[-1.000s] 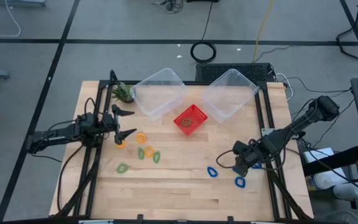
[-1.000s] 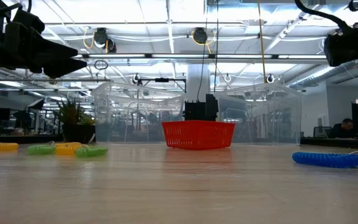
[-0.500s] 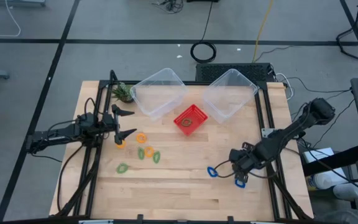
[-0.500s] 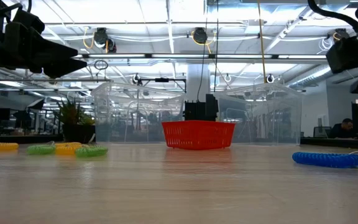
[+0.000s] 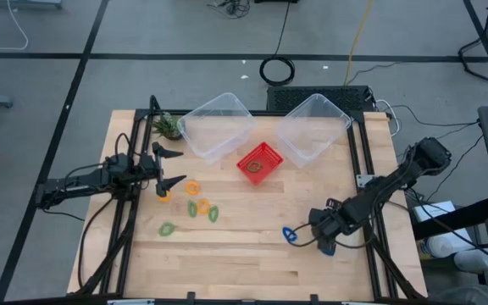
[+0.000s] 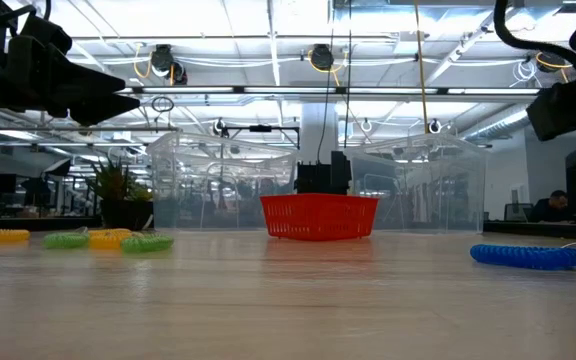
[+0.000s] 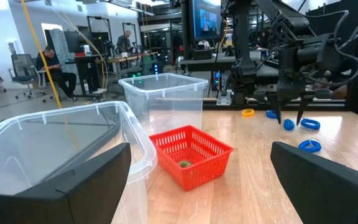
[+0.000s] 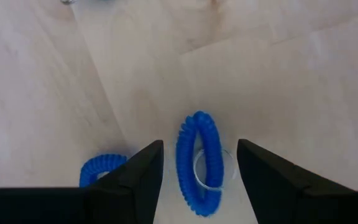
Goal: Sort spring keychains
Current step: Put the blue spring keychain into the right transparent bin
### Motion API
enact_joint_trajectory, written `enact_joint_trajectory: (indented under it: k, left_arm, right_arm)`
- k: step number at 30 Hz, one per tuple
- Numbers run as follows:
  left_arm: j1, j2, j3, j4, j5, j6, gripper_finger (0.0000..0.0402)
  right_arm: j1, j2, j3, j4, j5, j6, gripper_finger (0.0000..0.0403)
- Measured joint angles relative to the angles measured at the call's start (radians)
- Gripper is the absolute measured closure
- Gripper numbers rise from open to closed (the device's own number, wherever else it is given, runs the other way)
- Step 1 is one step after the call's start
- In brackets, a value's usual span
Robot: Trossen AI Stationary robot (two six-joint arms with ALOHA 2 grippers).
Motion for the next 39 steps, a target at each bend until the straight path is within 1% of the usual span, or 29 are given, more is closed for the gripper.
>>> enact_joint_trajectory:
  k: [6, 11, 15, 22, 25, 32, 35, 39]
  left_arm:
    - [0.0, 0.0, 0.0, 0.0, 0.0, 0.0, 0.0007]
    - [0.0, 0.0, 0.0, 0.0, 0.0, 0.0, 0.0007]
    - [0.0, 0.0, 0.0, 0.0, 0.0, 0.0, 0.0007]
    - [0.0, 0.0, 0.0, 0.0, 0.0, 0.0, 0.0007]
    - [0.0, 0.0, 0.0, 0.0, 0.0, 0.0, 0.0007]
    - [0.0, 0.0, 0.0, 0.0, 0.0, 0.0, 0.0007]
    - [0.0, 0.0, 0.0, 0.0, 0.0, 0.0, 0.0007]
    - [0.0, 0.0, 0.0, 0.0, 0.0, 0.0, 0.0007]
  right_arm:
    - [0.0, 0.027, -0.063, 0.1, -0.001, 0.007, 0.0211]
    - [-0.003, 0.038, -0.075, 0.089, -0.005, 0.008, 0.0219]
    - [-0.007, 0.04, -0.075, 0.079, -0.005, 0.007, 0.026]
    - [-0.008, 0.04, -0.077, 0.064, 0.005, 0.007, 0.0363]
    - [-0.008, 0.04, -0.077, 0.064, 0.005, 0.004, 0.039]
    - [-0.012, 0.041, -0.076, 0.062, 0.004, 0.005, 0.0393]
    - [-0.028, 0.014, -0.057, 0.057, -0.001, -0.012, 0.0395]
    - [-0.062, -0.018, -0.004, -0.046, -0.005, -0.052, 0.0401]
